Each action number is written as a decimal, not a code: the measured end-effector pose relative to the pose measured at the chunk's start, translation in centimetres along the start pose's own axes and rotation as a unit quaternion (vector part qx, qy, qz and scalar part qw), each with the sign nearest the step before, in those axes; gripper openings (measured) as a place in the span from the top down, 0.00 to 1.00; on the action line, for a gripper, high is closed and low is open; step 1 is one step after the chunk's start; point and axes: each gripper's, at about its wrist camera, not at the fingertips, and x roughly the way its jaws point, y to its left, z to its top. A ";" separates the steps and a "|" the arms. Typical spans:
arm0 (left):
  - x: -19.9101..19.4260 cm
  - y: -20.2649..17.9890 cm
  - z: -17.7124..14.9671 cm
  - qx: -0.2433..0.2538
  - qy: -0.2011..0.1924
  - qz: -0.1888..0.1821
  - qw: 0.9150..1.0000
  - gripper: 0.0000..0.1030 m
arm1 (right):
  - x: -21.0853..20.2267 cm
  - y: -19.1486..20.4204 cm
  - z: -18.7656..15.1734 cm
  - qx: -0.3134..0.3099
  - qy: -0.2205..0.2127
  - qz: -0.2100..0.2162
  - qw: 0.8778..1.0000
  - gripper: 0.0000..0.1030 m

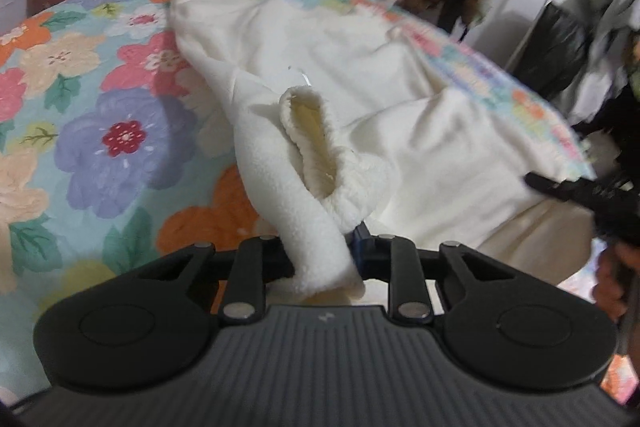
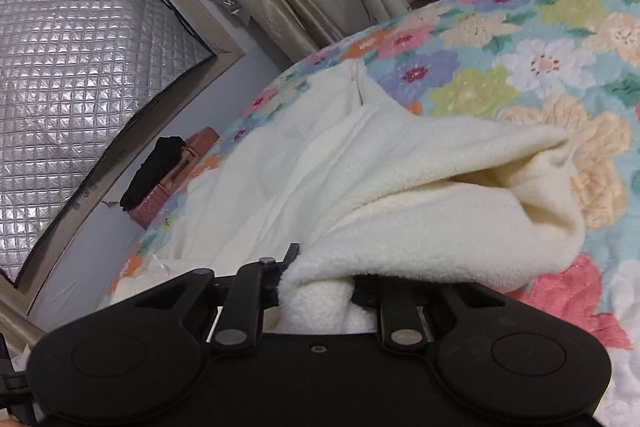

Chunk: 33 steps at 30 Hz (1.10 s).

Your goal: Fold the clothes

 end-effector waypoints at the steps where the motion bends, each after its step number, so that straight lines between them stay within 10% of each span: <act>1: 0.0 -0.2 -0.1 -0.002 0.003 -0.003 1.000 0.78 | -0.4 0.1 0.1 0.000 -0.002 0.000 1.000 0.78; 14: 0.5 -0.9 -1.9 -0.023 0.053 0.023 0.998 0.78 | -2.8 -1.8 -1.9 0.008 0.032 -0.001 0.999 0.89; 24: 1.1 4.1 -1.3 -0.119 0.060 0.067 0.989 0.47 | -3.3 -5.8 -2.3 0.076 0.056 -0.037 0.995 0.37; 33: 2.7 4.0 -1.4 -0.110 0.075 0.063 0.989 0.34 | -2.9 -8.2 -4.5 0.152 0.085 0.018 0.985 0.29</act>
